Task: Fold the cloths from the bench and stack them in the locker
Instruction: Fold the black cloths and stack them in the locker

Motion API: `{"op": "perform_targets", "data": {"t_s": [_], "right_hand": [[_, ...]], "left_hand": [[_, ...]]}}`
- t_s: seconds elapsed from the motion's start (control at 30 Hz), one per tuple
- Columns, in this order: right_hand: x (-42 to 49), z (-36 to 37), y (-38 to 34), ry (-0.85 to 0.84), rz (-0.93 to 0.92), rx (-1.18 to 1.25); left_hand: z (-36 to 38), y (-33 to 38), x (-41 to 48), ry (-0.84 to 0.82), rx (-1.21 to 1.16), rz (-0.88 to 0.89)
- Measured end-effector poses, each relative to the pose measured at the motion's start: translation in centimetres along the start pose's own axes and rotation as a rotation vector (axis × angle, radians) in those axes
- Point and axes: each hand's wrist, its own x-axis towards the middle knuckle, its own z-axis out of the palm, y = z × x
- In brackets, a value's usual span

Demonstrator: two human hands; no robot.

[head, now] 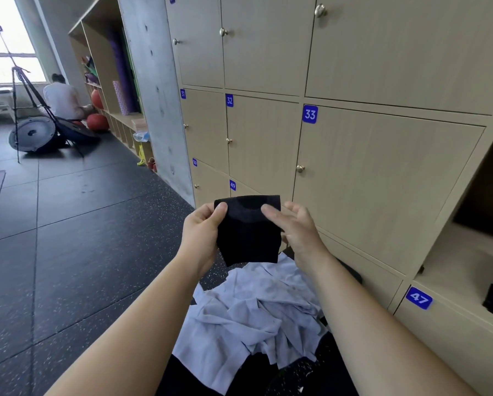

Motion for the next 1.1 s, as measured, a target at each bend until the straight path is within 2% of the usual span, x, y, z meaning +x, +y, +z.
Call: {"op": "perform_targets", "data": {"t_s": [0.1, 0.23, 0.37, 0.43, 0.53, 0.6, 0.63, 0.7, 0.8, 0.87, 0.97, 1.1], "right_hand": [[-0.4, -0.4, 0.2, -0.197, 0.055, -0.070], [-0.3, -0.7, 0.4, -0.121, -0.054, -0.114], [-0.2, -1.2, -0.6, -0.110, -0.155, -0.254], [-0.2, -1.8, -1.5, -0.176, -0.152, -0.294], [-0.4, -2.7, -2.5, -0.302, -0.110, -0.370], [-0.7, -3.1, -3.2, -0.326, -0.099, -0.412], [-0.9, -3.4, -3.5, -0.310, -0.097, -0.399], [-1.4, -4.2, -4.0, -0.236, -0.089, -0.300], [-2.3, -6.2, -4.1, -0.172, 0.044, -0.039], [-3.2, -7.4, -3.9, -0.175, 0.108, 0.043], [-4.4, -8.6, -3.6, -0.094, 0.092, -0.001], [-5.8, -11.1, -3.2, 0.178, -0.061, -0.145]], "left_hand": [[0.3, 0.4, -0.1, -0.030, -0.067, -0.034], [0.3, 0.4, 0.2, 0.032, -0.059, -0.063], [0.1, 1.1, -0.1, 0.107, 0.174, -0.087], [0.1, 1.6, 0.1, 0.038, 0.345, -0.044], [0.9, 2.4, 0.1, -0.171, 0.690, 0.021], [2.0, 2.6, -0.1, -0.306, 0.752, 0.048], [2.7, 2.7, -0.2, -0.332, 0.741, 0.080], [4.0, 2.6, -0.3, -0.276, 0.667, 0.164], [5.7, 2.4, -0.4, -0.157, 0.466, 0.206], [6.9, 2.2, -0.7, -0.138, 0.376, 0.214], [9.0, 1.2, -1.5, -0.150, 0.326, 0.227], [11.6, -0.5, -2.8, -0.048, 0.502, 0.288]]}}
